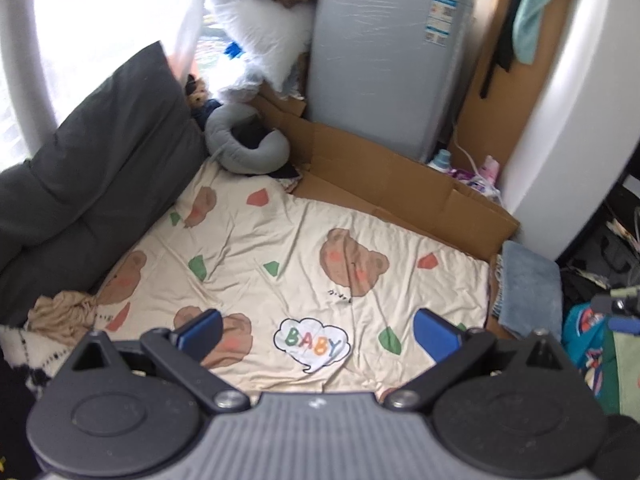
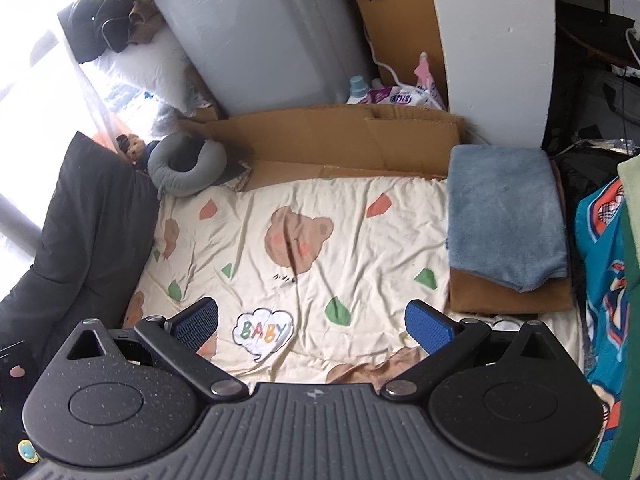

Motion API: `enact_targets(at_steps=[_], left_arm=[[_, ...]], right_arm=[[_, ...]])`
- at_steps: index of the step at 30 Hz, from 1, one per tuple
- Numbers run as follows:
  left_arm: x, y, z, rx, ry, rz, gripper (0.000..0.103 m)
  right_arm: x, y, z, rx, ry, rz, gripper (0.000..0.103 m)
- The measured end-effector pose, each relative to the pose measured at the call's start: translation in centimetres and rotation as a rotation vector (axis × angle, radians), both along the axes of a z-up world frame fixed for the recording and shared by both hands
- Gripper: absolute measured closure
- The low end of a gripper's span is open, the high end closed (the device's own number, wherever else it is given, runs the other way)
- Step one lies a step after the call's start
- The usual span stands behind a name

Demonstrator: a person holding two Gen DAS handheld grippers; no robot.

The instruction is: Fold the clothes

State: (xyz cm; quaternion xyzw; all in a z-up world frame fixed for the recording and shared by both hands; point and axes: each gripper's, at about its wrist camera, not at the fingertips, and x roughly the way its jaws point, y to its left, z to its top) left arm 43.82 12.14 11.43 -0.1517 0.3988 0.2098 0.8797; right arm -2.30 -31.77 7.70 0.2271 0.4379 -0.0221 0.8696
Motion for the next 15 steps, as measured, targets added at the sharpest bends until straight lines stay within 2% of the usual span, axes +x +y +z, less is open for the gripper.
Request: enact_targets(at_steps=[6,13,15], left_arm=[[0.4,0.4,-2.6,-0.047,0.036,0.048,0.001],[0.6,0.7,-5.0,-0.046,0.07,0.086,0.001],[0.6,0.8,-4.9,-0.044,0.061,0.096,0.001]], right_arm=[[0.0,1.7,-1.0,-0.041,0.034,0.032,0.0],[-0.6,3.5,-2.2,-0.072,0.065,0.065,0.0],[-0.6,4.2,-2.4,-0.079,0.072,0.08,0.0]])
